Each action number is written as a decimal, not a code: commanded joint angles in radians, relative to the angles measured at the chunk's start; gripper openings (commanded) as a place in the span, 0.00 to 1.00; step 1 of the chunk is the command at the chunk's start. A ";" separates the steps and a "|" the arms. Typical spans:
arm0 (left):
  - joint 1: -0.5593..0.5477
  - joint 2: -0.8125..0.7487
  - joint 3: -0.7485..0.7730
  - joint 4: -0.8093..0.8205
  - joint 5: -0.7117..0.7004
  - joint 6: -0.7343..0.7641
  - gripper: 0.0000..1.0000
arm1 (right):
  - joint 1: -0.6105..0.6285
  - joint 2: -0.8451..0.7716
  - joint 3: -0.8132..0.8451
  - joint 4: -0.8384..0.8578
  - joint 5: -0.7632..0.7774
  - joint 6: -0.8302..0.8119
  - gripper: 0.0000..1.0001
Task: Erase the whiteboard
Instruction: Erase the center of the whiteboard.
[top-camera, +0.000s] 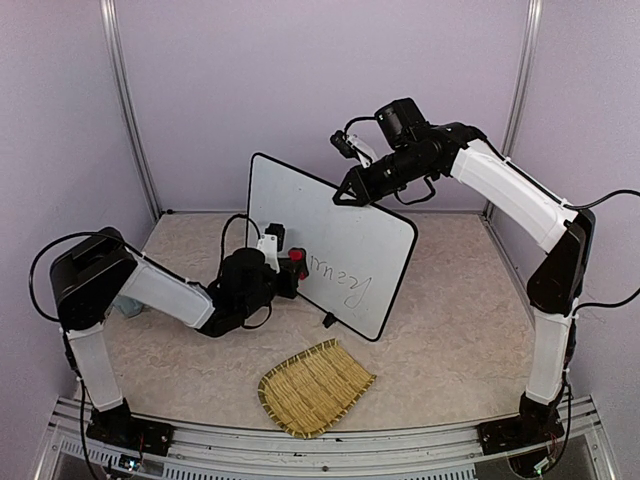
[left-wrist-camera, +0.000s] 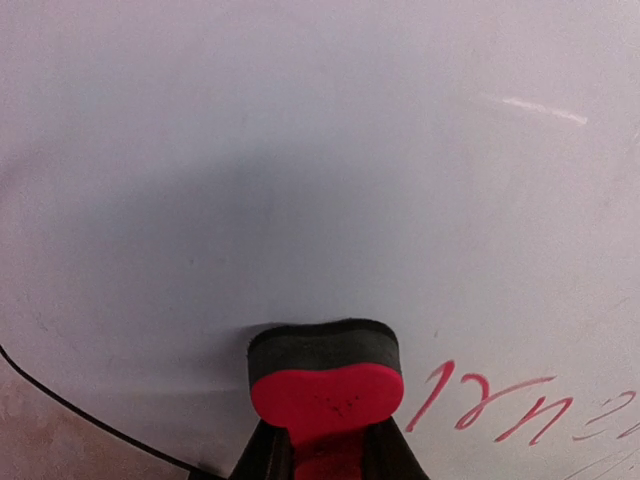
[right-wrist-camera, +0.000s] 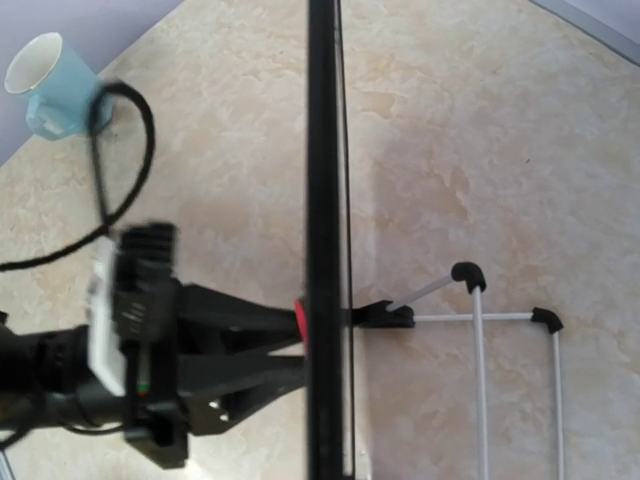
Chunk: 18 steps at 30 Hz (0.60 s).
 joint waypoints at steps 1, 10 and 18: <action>0.008 -0.094 0.088 0.031 0.026 0.054 0.20 | 0.064 0.024 -0.043 -0.056 -0.169 0.041 0.00; 0.011 -0.135 0.118 0.018 0.029 0.059 0.20 | 0.064 0.026 -0.044 -0.055 -0.165 0.042 0.00; -0.009 -0.023 0.079 0.023 0.024 0.008 0.20 | 0.064 0.027 -0.043 -0.056 -0.165 0.042 0.00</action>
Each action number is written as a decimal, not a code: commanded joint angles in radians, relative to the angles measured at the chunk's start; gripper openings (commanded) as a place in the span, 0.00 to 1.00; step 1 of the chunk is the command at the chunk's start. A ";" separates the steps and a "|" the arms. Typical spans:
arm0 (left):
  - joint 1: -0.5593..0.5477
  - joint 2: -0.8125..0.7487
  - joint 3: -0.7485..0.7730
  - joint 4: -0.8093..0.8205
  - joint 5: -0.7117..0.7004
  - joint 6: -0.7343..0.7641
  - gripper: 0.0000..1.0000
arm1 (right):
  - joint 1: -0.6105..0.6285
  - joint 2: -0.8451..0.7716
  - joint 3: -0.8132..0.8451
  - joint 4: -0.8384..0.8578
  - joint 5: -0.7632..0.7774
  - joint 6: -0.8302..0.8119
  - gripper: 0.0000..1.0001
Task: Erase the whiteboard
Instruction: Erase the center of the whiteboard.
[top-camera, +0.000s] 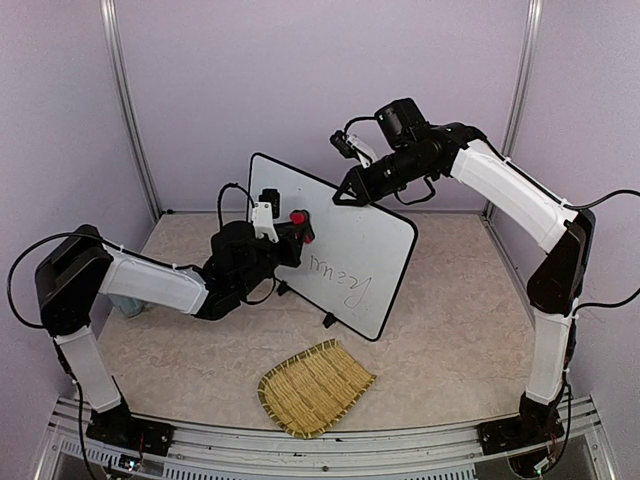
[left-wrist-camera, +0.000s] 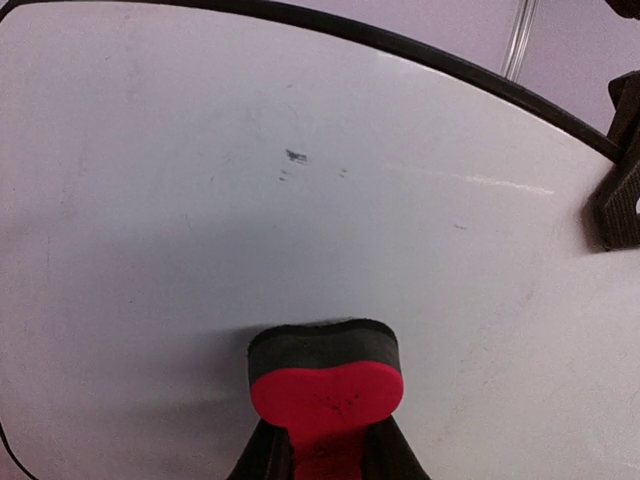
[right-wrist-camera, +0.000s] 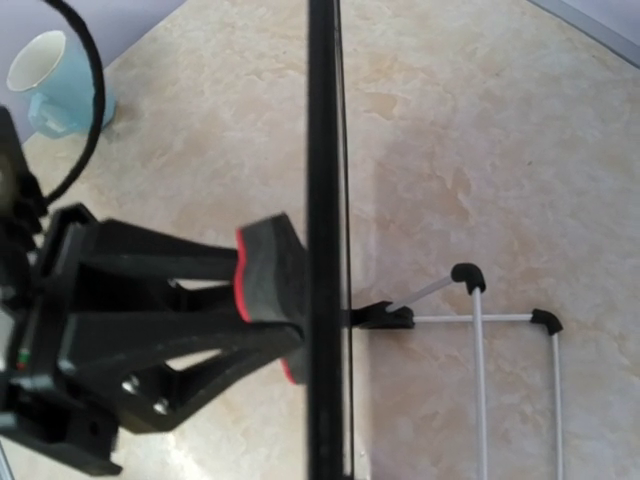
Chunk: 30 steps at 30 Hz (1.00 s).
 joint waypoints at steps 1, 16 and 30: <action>-0.015 0.097 -0.030 -0.007 -0.003 -0.036 0.20 | 0.064 0.029 -0.041 -0.058 -0.160 0.051 0.00; -0.027 0.168 -0.103 0.019 -0.022 -0.103 0.19 | 0.065 0.031 -0.040 -0.059 -0.161 0.050 0.00; -0.007 0.040 0.009 -0.043 -0.021 -0.035 0.19 | 0.065 0.030 -0.041 -0.061 -0.157 0.050 0.00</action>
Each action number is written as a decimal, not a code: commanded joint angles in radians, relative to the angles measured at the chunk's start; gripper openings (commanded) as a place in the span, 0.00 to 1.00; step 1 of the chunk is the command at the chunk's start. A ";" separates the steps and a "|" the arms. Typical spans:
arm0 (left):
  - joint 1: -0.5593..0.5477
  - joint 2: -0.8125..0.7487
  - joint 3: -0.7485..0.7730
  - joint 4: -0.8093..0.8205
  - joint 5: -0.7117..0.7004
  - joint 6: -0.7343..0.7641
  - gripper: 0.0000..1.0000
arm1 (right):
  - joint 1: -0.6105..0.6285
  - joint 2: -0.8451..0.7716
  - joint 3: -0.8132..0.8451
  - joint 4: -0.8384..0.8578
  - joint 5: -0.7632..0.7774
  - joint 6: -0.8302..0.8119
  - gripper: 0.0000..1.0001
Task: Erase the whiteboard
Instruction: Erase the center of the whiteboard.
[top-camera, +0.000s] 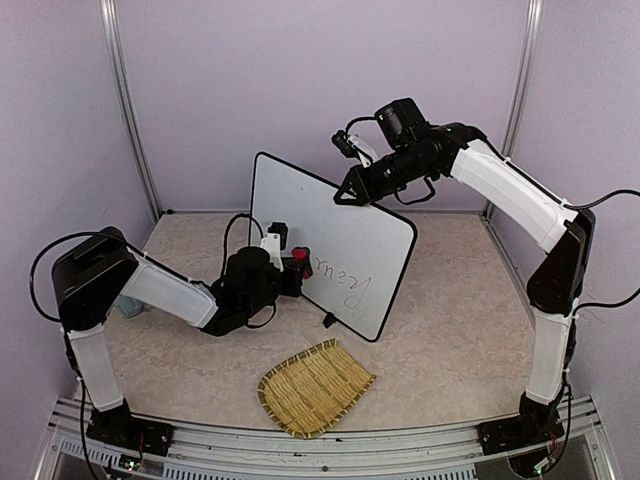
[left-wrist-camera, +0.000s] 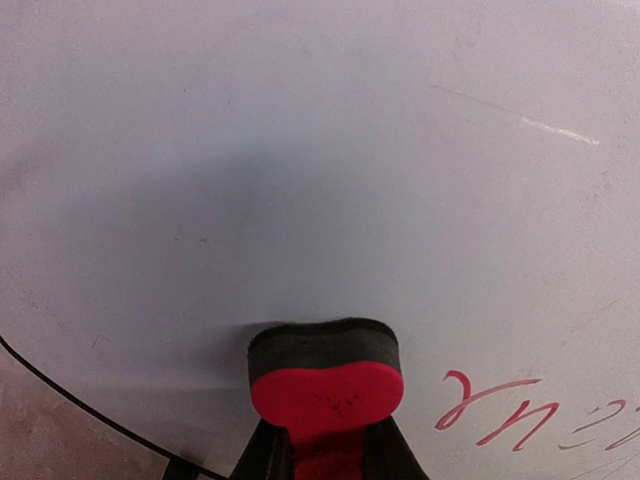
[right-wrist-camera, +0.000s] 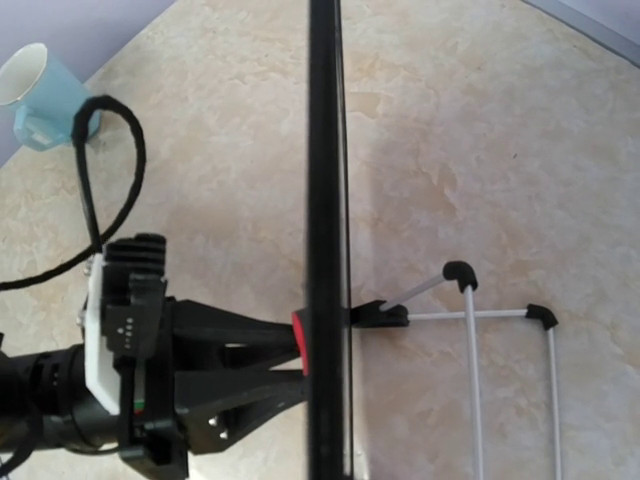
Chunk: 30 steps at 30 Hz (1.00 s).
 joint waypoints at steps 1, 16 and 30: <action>0.012 -0.088 0.096 -0.020 0.009 0.053 0.19 | 0.065 0.029 -0.038 -0.060 -0.182 0.016 0.00; 0.002 -0.128 0.109 -0.026 0.019 0.063 0.20 | 0.065 0.033 -0.039 -0.062 -0.180 0.012 0.00; -0.008 -0.045 0.068 0.028 0.051 0.005 0.19 | 0.065 0.038 -0.044 -0.061 -0.180 0.012 0.00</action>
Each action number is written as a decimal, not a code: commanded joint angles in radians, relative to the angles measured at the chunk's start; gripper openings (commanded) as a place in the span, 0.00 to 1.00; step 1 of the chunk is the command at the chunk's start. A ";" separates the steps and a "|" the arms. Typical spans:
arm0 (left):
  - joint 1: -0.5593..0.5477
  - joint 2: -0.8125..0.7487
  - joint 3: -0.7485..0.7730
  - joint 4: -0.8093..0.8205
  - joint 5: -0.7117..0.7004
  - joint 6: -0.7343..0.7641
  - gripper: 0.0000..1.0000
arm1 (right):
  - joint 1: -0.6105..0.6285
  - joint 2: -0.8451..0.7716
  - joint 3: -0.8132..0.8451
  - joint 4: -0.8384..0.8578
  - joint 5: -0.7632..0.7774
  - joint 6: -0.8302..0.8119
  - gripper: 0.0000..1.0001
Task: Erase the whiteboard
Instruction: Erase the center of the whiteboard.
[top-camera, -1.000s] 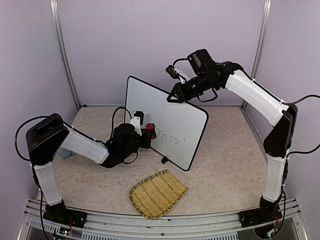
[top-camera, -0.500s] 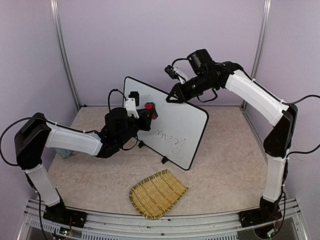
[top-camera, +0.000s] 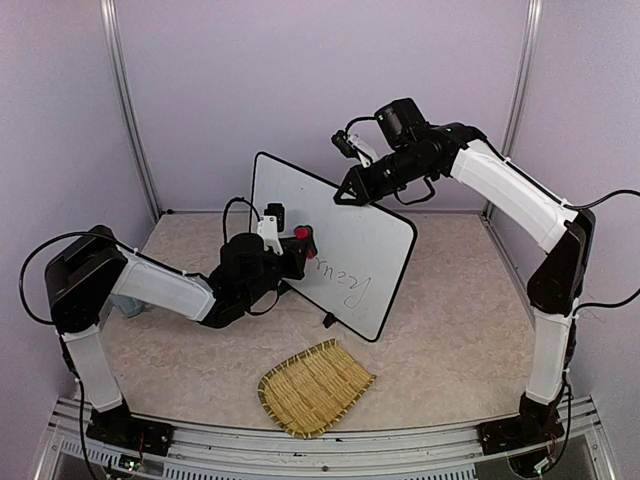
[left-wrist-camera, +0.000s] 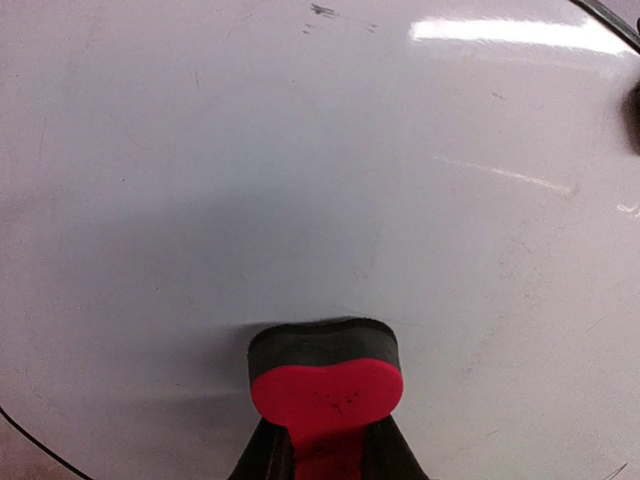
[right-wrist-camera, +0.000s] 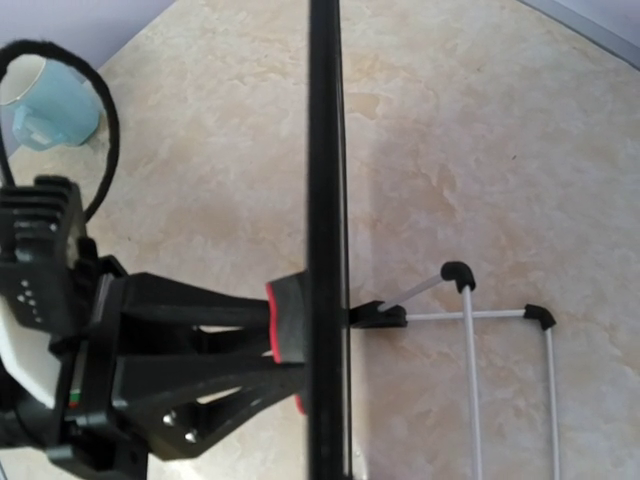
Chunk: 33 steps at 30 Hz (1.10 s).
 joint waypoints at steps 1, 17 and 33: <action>-0.008 -0.003 0.023 -0.008 0.039 0.001 0.20 | 0.064 0.039 -0.040 -0.064 -0.184 0.014 0.00; -0.035 -0.127 0.131 -0.004 0.003 0.051 0.20 | 0.063 0.042 -0.040 -0.063 -0.186 0.016 0.00; -0.126 0.046 0.143 -0.069 -0.178 0.164 0.20 | 0.065 0.041 -0.044 -0.064 -0.186 0.014 0.00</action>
